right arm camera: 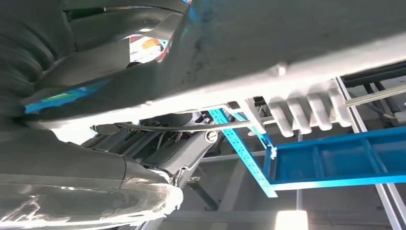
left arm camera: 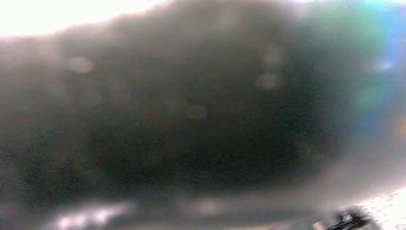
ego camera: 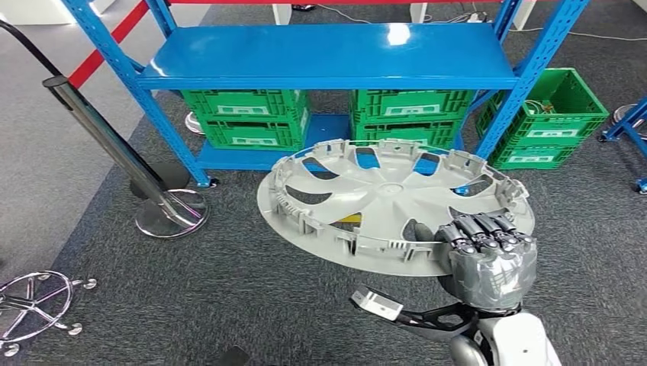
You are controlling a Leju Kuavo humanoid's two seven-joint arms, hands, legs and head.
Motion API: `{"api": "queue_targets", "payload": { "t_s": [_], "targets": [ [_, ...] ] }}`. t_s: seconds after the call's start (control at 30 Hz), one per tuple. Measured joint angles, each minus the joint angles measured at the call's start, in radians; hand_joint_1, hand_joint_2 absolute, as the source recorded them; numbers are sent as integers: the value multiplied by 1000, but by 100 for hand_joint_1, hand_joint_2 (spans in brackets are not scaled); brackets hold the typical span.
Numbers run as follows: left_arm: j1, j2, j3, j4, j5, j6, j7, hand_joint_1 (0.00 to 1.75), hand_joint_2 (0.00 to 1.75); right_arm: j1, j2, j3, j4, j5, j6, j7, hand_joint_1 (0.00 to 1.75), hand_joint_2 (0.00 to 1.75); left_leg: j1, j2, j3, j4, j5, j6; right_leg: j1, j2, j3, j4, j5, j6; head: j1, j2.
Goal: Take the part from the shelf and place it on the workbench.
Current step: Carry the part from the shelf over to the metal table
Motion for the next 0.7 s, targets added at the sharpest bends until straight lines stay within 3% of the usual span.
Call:
{"api": "queue_targets", "payload": {
  "t_s": [0.07,0.13,0.2,0.27,0.3,0.33,0.4,0.43,0.47,0.5,0.53,0.57,0.63,0.67,0.7],
  "targets": [
    [-2,1,0,0,0,0,0,0,0,-2,0,1,1,0,0,2,175,175,-3,-2,99,-118,45,15,3,2,-21,0,20,4,0,0],
    [-6,2,0,0,0,0,0,0,0,-4,0,3,2,0,0,4,175,175,-8,-5,198,-265,32,28,5,1,-31,-1,40,12,1,0],
    [-8,2,0,0,0,0,0,0,0,-6,0,5,2,0,0,6,175,175,-14,-6,226,-328,24,32,2,-1,-36,-10,64,22,1,0],
    [-6,2,0,0,0,0,0,0,0,-7,0,7,2,0,0,6,175,175,-13,-2,211,-338,50,40,-1,0,-44,-16,66,33,1,0],
    [-5,2,0,0,0,0,0,0,0,-7,-1,7,2,0,0,6,175,175,-12,0,199,-342,66,46,-2,2,-54,-2,37,37,3,0],
    [-4,2,0,0,0,0,0,0,0,-7,-1,8,2,0,0,6,175,175,-10,3,186,-343,80,52,-2,3,-67,35,-12,40,4,0],
    [-4,1,0,0,0,0,-1,0,0,-7,-3,9,3,0,0,7,175,175,-12,4,149,-338,106,58,-2,5,-94,160,-117,44,7,0],
    [-4,0,0,0,0,0,-1,0,0,-7,-4,10,3,0,0,7,175,175,-13,4,129,-334,119,58,-2,5,-100,223,-139,46,7,0],
    [-4,0,0,0,1,0,-1,0,0,-7,-6,10,4,0,0,8,175,175,-14,5,108,-328,131,57,-2,5,-96,267,-132,48,7,0],
    [-4,0,0,0,1,0,-1,0,0,-7,-7,10,5,0,0,9,175,175,-14,6,86,-322,143,56,-2,5,-79,282,-102,48,7,0],
    [-4,0,0,0,1,1,-1,0,0,-8,-8,10,6,0,0,11,175,175,-14,6,65,-315,154,54,-2,5,-46,262,-67,48,7,0],
    [-4,0,0,0,1,1,-1,0,0,-8,-9,10,6,0,0,12,175,175,-14,7,45,-307,164,50,-2,5,3,210,-48,46,7,0],
    [-4,-1,0,0,1,2,-2,0,0,-11,-9,12,6,0,0,16,175,175,-17,6,16,-290,182,42,0,5,124,52,-77,41,7,0],
    [-3,-1,1,0,2,3,-3,0,0,-12,-10,14,6,0,0,17,175,175,-18,5,9,-286,193,38,1,6,160,-7,-102,36,7,0],
    [-3,-1,1,0,3,4,-4,0,0,-13,-10,15,7,0,-1,18,175,175,-18,5,4,-284,203,34,4,6,175,-39,-116,32,7,0]
  ]
}}
